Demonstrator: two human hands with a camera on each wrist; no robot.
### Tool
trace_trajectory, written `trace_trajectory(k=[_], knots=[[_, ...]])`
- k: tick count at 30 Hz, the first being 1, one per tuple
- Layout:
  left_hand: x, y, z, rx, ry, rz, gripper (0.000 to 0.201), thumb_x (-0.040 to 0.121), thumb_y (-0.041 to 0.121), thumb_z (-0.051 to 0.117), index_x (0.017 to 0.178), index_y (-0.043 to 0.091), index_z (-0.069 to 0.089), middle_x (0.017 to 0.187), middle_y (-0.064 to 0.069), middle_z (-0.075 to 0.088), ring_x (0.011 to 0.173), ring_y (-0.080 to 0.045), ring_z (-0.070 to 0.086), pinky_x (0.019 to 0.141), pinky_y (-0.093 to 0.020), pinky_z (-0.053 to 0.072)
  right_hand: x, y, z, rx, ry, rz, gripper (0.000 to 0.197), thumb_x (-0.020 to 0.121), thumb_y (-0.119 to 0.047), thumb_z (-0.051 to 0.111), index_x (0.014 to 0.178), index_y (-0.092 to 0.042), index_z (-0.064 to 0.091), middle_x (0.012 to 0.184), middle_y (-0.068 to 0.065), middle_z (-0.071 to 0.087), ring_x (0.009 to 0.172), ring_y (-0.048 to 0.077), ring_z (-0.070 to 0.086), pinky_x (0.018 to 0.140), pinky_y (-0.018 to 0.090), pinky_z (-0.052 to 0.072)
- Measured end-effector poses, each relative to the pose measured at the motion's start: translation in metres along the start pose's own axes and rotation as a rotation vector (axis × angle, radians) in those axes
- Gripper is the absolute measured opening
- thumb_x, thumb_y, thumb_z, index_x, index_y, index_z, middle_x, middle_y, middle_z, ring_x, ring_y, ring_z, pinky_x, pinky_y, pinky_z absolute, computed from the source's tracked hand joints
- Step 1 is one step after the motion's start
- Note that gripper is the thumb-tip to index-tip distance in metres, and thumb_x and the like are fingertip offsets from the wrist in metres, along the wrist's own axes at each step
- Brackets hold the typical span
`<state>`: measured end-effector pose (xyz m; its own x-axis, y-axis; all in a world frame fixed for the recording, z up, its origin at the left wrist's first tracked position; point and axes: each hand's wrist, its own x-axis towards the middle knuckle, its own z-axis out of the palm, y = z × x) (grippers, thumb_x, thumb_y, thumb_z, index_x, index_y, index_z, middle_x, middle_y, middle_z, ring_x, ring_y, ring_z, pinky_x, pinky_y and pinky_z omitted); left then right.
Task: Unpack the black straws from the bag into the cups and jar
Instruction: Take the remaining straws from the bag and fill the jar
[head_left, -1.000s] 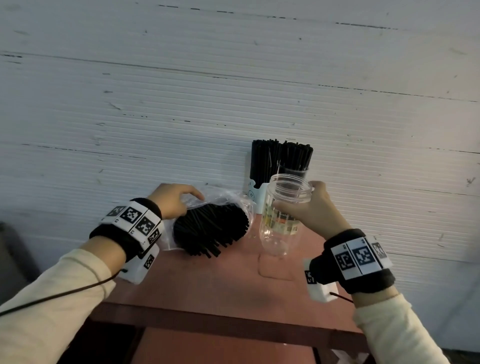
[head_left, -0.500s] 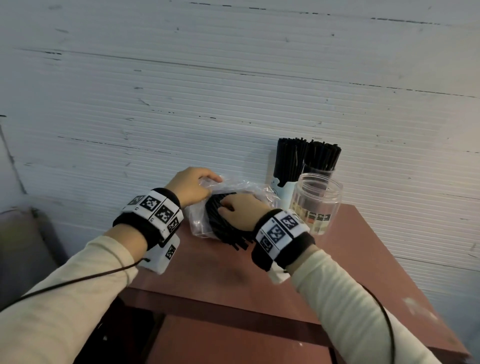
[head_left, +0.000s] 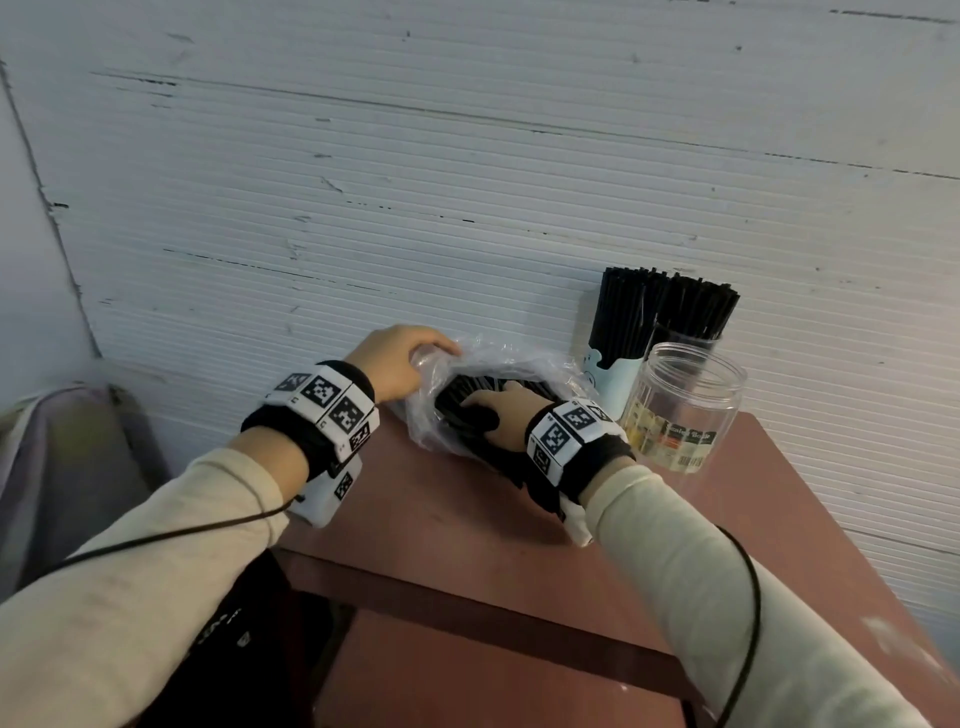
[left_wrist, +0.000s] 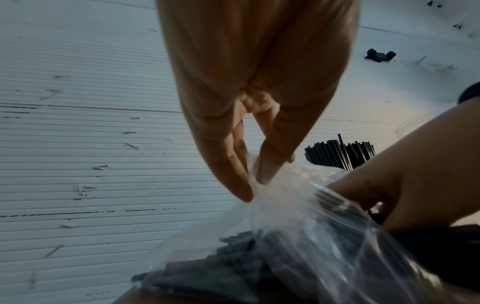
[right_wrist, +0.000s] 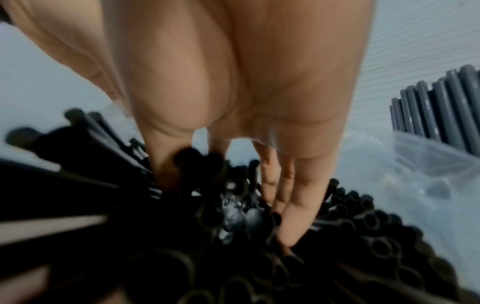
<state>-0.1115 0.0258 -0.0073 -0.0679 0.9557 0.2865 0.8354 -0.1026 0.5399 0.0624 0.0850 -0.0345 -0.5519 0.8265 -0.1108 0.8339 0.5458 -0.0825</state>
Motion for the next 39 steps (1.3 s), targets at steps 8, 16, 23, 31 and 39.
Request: trace_trajectory(k=[8,16,23,31,39], knots=[[-0.001,-0.005,0.004,-0.12,-0.018,0.004,0.05,0.087,-0.002,0.051,0.122,0.031,0.064,0.128,-0.002,0.062,0.043,-0.012,0.041,0.04,-0.011,0.032,-0.014,0.011,-0.015,0.227,0.192,-0.079,0.039,0.087,-0.018,0.065,0.124,-0.029,0.06,0.128,-0.002,0.058,0.118,0.019,0.053,0.09,0.02,0.035],[-0.008,0.0,0.003,-0.148,-0.043,0.0,0.051,0.086,0.002,0.059,0.128,0.031,0.059,0.141,-0.002,0.051,0.113,-0.013,0.059,0.083,-0.021,0.044,-0.023,0.029,-0.018,0.408,0.285,-0.102,0.029,0.082,-0.019,0.069,0.106,-0.036,0.067,0.109,-0.012,0.064,0.093,0.005,0.056,0.083,0.021,0.045],[-0.012,0.002,0.009,-0.153,0.003,0.044,0.051,0.08,-0.003,0.064,0.12,0.027,0.062,0.128,-0.007,0.061,0.095,-0.022,0.056,0.077,-0.03,0.049,-0.037,0.039,-0.018,0.474,0.357,-0.135,0.025,0.081,-0.012,0.071,0.099,-0.028,0.072,0.101,-0.007,0.068,0.073,0.002,0.06,0.069,0.011,0.048],[-0.024,0.033,0.029,0.071,0.167,0.321,0.062,0.071,0.024,0.081,0.128,0.025,0.055,0.136,0.0,0.042,0.128,-0.019,0.042,0.107,-0.039,0.037,-0.078,0.054,-0.032,0.528,0.343,-0.144,0.025,0.08,-0.011,0.072,0.098,-0.028,0.073,0.088,-0.014,0.065,0.074,0.004,0.064,0.068,0.013,0.052],[-0.007,0.078,0.065,0.051,-0.159,0.344,0.077,0.064,0.034,0.085,0.13,0.024,0.048,0.122,0.008,0.057,0.109,-0.01,0.055,0.093,-0.027,0.044,-0.122,0.047,-0.049,0.501,0.326,-0.213,0.029,0.078,-0.014,0.073,0.1,-0.032,0.073,0.087,-0.01,0.065,0.069,0.004,0.062,0.061,0.013,0.048]])
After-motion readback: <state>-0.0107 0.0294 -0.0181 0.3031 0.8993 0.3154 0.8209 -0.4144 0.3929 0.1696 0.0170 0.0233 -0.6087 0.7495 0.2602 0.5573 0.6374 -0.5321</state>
